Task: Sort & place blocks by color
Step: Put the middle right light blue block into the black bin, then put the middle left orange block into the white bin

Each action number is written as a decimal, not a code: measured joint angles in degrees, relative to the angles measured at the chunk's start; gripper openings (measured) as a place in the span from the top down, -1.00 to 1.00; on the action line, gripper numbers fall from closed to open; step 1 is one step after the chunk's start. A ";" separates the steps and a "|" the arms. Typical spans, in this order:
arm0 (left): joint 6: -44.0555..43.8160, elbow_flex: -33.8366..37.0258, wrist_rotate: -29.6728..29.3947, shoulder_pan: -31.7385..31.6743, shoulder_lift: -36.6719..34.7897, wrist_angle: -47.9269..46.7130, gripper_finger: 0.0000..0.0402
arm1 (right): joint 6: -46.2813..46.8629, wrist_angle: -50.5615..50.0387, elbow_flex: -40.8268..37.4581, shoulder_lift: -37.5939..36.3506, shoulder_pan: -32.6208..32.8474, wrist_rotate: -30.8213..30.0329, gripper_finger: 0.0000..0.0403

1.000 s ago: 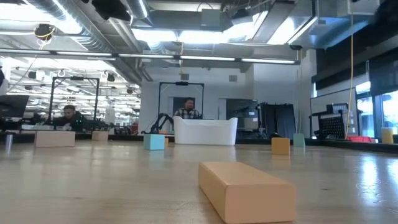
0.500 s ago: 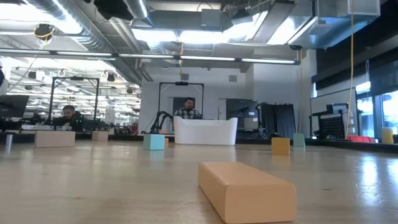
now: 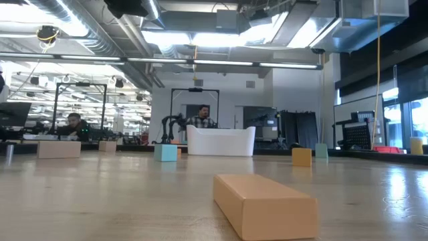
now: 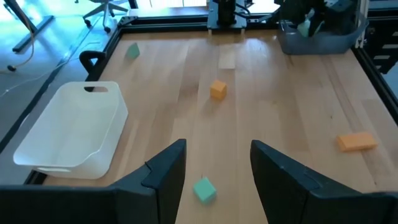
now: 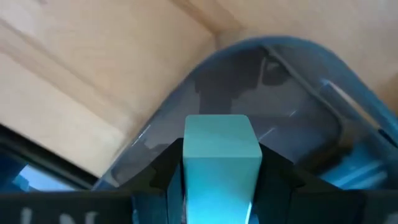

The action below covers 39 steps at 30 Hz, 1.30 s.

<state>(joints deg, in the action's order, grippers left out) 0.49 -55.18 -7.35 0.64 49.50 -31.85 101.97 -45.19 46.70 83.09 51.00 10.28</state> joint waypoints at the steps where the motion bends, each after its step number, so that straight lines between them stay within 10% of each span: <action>1: -0.07 0.00 -0.02 0.00 0.00 0.07 0.14 | -0.09 0.47 -0.53 0.00 0.00 0.15 0.33; 14: -0.30 0.00 -0.02 0.00 0.00 1.00 0.14 | -0.42 0.66 -2.08 0.00 -0.02 6.32 -0.01; 39: -1.81 0.00 -1.11 0.00 0.00 0.86 0.14 | -1.71 -0.63 -2.08 0.00 -2.14 14.86 0.07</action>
<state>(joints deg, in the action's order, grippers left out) -1.32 -55.18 -8.47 0.64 49.50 -30.99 100.26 -45.83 44.62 83.09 48.86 25.15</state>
